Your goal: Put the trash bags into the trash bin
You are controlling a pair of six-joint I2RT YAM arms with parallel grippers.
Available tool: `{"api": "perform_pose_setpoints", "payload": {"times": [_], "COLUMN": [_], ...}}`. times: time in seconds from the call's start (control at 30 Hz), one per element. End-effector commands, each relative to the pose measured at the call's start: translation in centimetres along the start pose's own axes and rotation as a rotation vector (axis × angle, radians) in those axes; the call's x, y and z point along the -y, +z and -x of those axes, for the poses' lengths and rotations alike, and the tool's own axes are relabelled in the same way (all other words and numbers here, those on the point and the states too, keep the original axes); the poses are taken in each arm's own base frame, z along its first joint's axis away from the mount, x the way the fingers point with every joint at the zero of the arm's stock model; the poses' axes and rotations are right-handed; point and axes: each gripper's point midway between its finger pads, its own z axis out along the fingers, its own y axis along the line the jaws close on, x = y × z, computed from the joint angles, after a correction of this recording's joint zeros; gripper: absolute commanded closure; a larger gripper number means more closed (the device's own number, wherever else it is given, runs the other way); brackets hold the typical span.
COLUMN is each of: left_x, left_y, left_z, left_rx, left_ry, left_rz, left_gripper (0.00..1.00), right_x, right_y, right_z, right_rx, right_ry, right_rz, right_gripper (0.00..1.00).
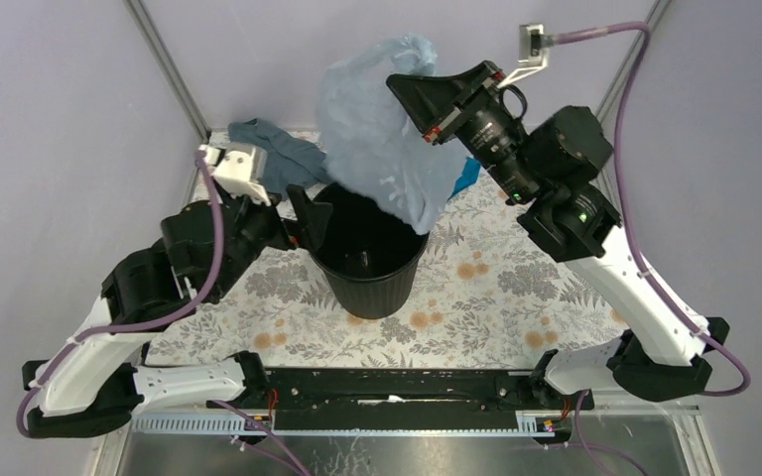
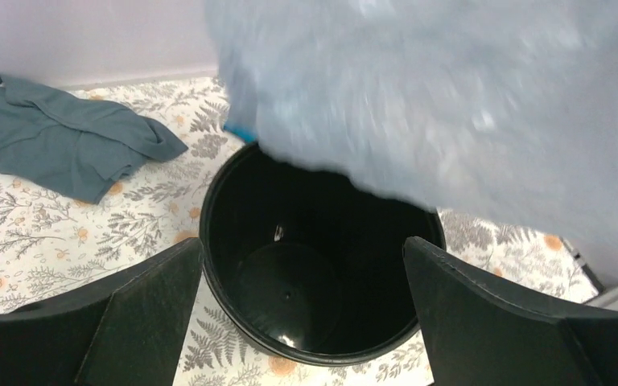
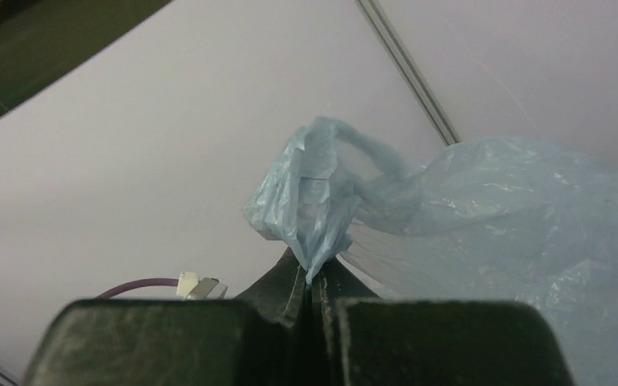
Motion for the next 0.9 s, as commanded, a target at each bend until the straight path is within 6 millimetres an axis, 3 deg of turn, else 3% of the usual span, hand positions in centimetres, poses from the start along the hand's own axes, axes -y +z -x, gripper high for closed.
{"api": "perform_pose_setpoints", "payload": {"times": [0.0, 0.17, 0.27, 0.3, 0.37, 0.43, 0.57, 0.63, 0.73, 0.87], "left_x": [-0.7, -0.5, -0.6, -0.6, -0.7, -0.6, 0.2, 0.9, 2.0, 3.9], "left_y": [-0.5, -0.7, -1.6, -1.9, -2.4, -2.6, -1.9, -1.4, -0.3, 1.8], "left_z": [3.4, 4.3, 4.9, 5.1, 5.4, 5.7, 6.1, 6.3, 5.9, 2.8], "left_rx": [0.13, 0.152, 0.17, 0.174, 0.179, 0.178, 0.163, 0.152, 0.117, -0.005], "left_ry": [-0.089, -0.126, -0.166, -0.176, -0.195, -0.201, -0.183, -0.169, -0.151, -0.112], "left_rz": [0.039, 0.033, 0.013, 0.006, -0.002, -0.01, -0.015, -0.02, -0.036, -0.06], "left_gripper": [0.01, 0.01, 0.01, 0.01, 0.01, 0.01, 0.01, 0.01, 0.01, 0.01], "right_x": [-4.9, -8.8, -9.0, -8.1, -4.5, -0.1, 6.0, 7.1, 7.0, 8.1], "right_y": [-2.9, -1.2, -0.8, -0.9, -1.6, -3.7, -6.8, -7.1, -6.7, -5.1], "right_z": [7.1, 5.9, 4.9, 4.4, 3.4, 3.5, 1.5, 0.8, 0.1, -1.8], "right_rx": [0.213, 0.095, 0.056, 0.051, 0.08, 0.171, 0.226, 0.205, 0.152, 0.041], "right_ry": [0.149, 0.273, 0.293, 0.28, 0.264, 0.248, 0.157, 0.112, 0.025, -0.138], "right_rz": [0.146, 0.311, 0.33, 0.296, 0.144, -0.023, -0.212, -0.247, -0.237, -0.268], "right_gripper": [1.0, 1.0, 1.0, 1.0, 1.0, 1.0, 1.0, 1.0, 1.0, 1.0]}}
